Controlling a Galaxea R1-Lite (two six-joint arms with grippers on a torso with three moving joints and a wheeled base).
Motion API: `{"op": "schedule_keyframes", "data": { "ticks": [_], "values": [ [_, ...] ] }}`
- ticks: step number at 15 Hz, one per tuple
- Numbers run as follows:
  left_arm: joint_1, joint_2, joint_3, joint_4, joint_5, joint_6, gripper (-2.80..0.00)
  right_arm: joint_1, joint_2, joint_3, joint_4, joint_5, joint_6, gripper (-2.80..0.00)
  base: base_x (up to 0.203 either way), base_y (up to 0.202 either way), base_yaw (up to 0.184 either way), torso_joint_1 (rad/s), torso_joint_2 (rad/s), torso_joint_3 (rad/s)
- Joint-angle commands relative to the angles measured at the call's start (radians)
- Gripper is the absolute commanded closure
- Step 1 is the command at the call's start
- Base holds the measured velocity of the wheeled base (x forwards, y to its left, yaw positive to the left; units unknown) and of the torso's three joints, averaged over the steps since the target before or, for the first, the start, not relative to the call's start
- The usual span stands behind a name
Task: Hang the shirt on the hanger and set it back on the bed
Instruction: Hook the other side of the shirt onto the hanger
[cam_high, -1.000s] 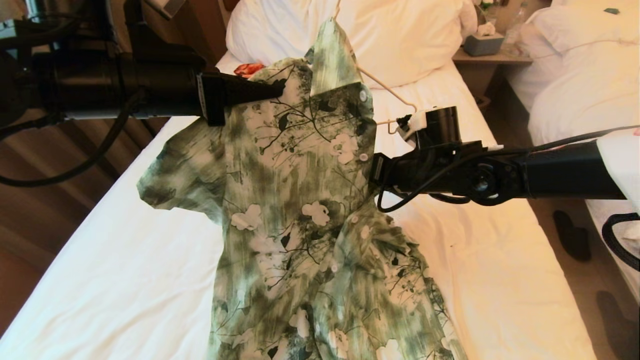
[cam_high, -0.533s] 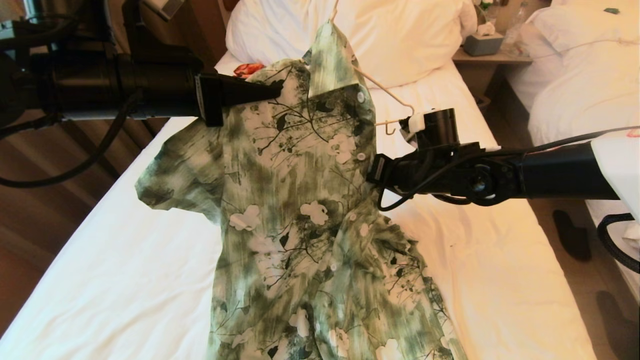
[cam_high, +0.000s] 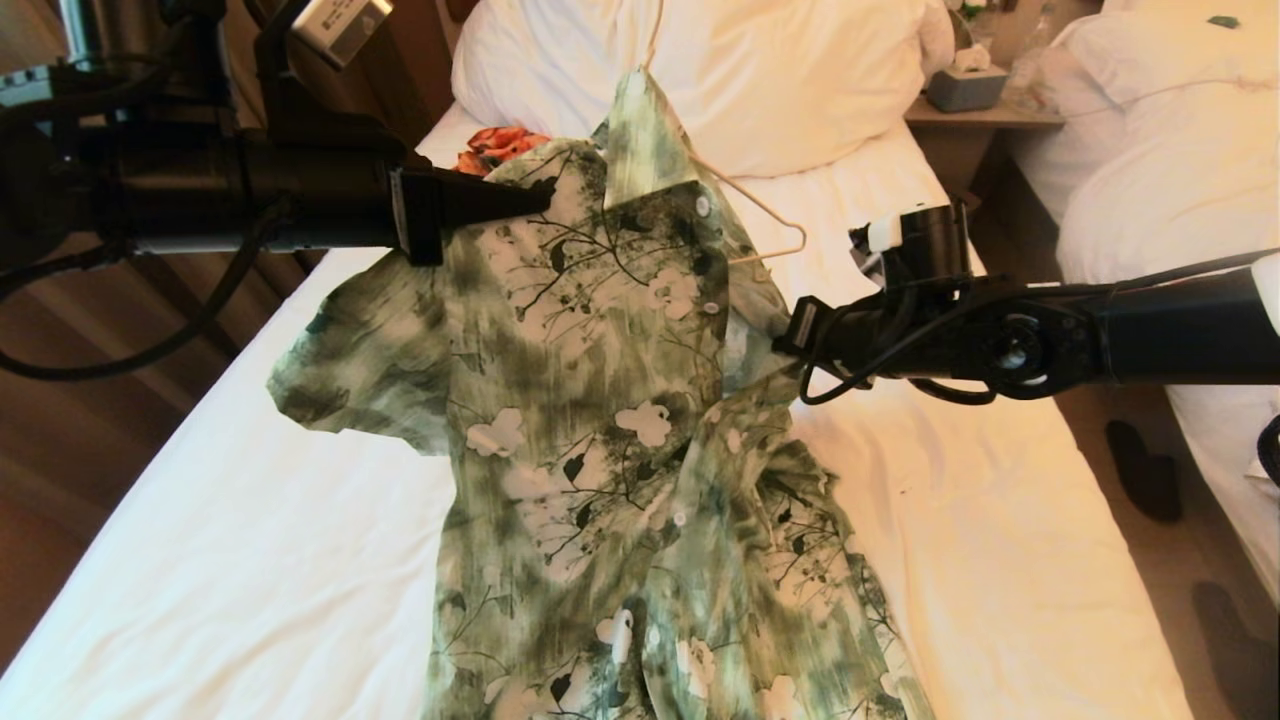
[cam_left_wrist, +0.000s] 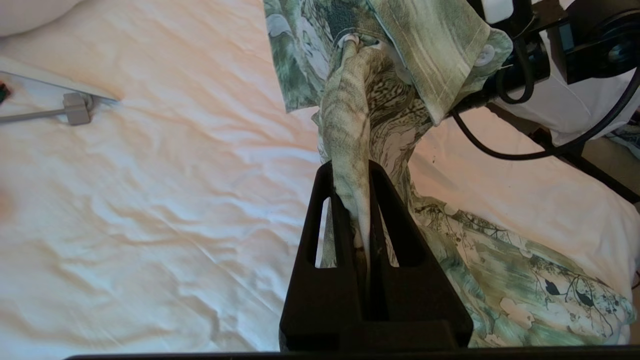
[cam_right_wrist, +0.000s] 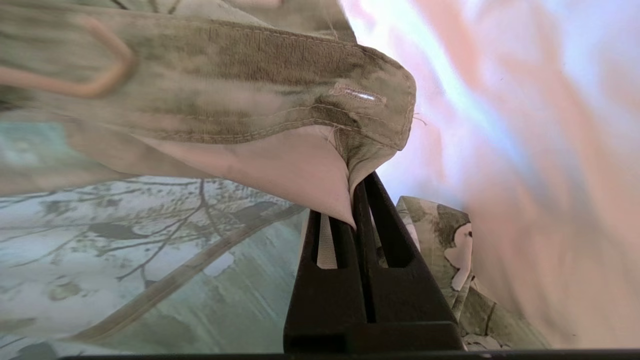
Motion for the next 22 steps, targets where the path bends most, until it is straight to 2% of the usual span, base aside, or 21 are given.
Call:
{"op": "schedule_keyframes", "data": {
  "ticks": [1,12,22],
  "values": [
    [0.005,0.004,0.008,0.002,-0.004,0.001,0.0,-0.011,-0.008,0.001,-0.001,0.001,0.003,0.0,0.0,0.0,0.0,0.0,0.0,0.0],
    [0.02,-0.019,0.074,0.002,0.0,0.006,0.0,-0.081,-0.041,-0.006,-0.001,0.004,0.0,0.0,0.0,0.0,0.0,0.0,0.0,0.0],
    [0.018,-0.02,0.117,-0.001,0.0,0.014,0.0,-0.092,-0.095,-0.012,0.002,0.006,-0.015,0.0,0.0,0.0,0.0,0.0,0.0,0.0]
  ]
}}
